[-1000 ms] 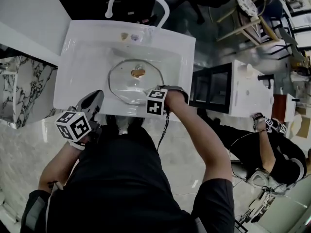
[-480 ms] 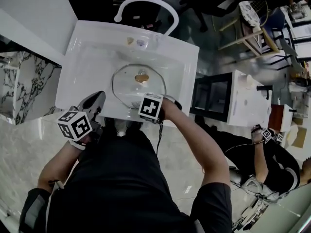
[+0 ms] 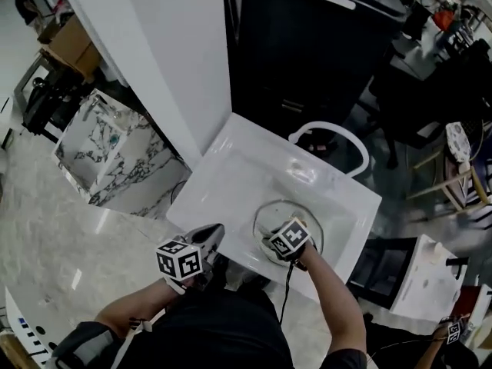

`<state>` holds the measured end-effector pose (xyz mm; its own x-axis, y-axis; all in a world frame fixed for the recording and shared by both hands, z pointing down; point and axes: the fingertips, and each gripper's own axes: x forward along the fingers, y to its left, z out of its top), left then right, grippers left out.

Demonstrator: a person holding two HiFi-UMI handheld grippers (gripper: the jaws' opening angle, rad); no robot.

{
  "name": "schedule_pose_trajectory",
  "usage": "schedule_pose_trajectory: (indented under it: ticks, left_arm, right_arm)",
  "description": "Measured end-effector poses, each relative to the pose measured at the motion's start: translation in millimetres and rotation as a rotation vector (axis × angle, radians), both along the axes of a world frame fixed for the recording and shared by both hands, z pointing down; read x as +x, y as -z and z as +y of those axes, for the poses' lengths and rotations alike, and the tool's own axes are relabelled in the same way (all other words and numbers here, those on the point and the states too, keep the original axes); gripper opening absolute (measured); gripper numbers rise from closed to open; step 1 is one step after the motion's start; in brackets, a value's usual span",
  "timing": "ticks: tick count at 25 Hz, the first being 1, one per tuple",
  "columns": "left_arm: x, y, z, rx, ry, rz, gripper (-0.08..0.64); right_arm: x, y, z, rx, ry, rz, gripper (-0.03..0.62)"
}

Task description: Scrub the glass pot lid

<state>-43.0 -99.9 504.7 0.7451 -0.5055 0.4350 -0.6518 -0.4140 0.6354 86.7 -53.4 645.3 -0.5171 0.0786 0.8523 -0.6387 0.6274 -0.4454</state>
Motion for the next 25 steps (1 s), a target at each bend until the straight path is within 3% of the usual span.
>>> schedule_pose_trajectory:
  ticks: [7, 12, 17, 25]
  left_arm:
    - [-38, 14, 3, 0.021, 0.107, -0.024, 0.002]
    - [-35, 28, -7, 0.054, 0.119, -0.028, 0.002]
    - [2, 45, -29, 0.104, 0.041, -0.010, 0.002]
    - [91, 112, -34, 0.208, -0.153, 0.097, 0.002]
  right_arm:
    - [-6, -17, -59, 0.089, -0.294, -0.058, 0.066]
    - [8, 37, -65, 0.222, -0.471, -0.193, 0.066]
    - [47, 113, -51, 0.375, -0.641, -0.305, 0.066]
    - [121, 232, -3, 0.643, -0.882, -0.328, 0.066]
